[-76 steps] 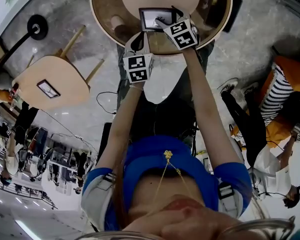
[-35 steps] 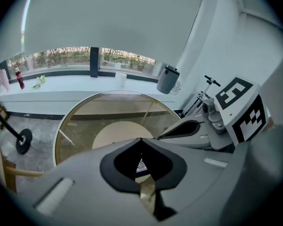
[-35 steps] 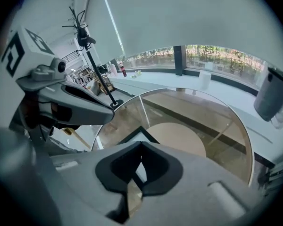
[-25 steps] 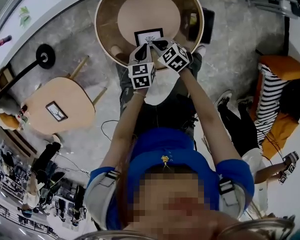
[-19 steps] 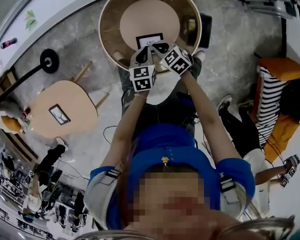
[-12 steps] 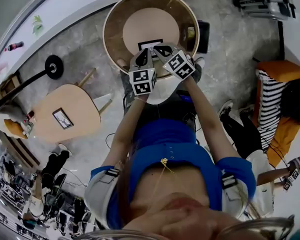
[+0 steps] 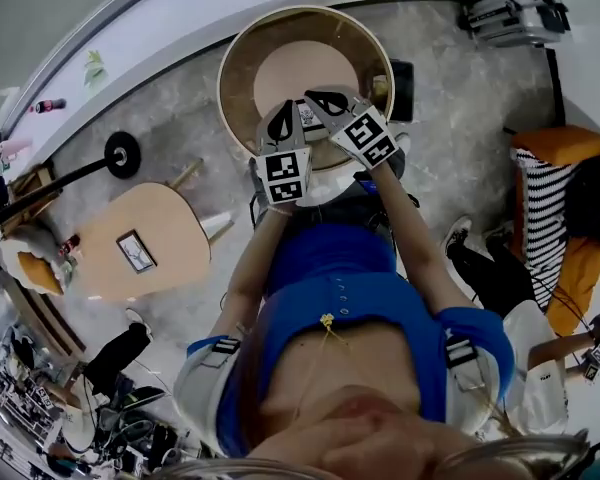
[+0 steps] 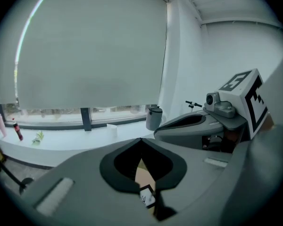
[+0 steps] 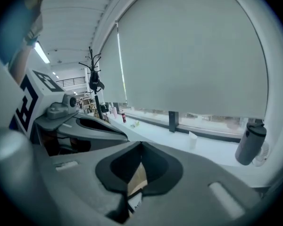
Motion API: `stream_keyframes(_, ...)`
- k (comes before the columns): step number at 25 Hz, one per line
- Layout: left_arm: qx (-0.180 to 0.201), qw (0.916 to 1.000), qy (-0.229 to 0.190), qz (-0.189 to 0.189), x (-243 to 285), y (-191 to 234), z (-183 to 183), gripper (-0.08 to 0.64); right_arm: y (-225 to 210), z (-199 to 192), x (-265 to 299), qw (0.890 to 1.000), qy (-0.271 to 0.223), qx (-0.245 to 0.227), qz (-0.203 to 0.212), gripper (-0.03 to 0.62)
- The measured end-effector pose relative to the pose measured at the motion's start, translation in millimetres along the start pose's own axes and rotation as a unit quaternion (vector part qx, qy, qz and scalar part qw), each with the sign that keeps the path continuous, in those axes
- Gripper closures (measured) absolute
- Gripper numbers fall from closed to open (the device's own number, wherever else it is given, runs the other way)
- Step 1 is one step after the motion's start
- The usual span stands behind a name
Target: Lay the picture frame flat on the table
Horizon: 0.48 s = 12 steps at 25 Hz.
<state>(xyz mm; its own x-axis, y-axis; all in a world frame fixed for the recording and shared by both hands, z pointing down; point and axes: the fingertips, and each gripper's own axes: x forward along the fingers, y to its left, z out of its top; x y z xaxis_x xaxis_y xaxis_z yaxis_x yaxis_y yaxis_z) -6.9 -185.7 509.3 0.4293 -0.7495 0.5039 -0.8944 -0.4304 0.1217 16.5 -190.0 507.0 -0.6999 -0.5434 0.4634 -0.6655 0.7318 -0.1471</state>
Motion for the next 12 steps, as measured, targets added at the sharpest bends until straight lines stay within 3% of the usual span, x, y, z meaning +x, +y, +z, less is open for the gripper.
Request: stream_keyframes(12, 0.003, 0.9952, -0.098, -0.008, -54, -2, 91, 0.560, 28, 105, -41, 0.992, -0.117, -0.048, -0.014, 0.591)
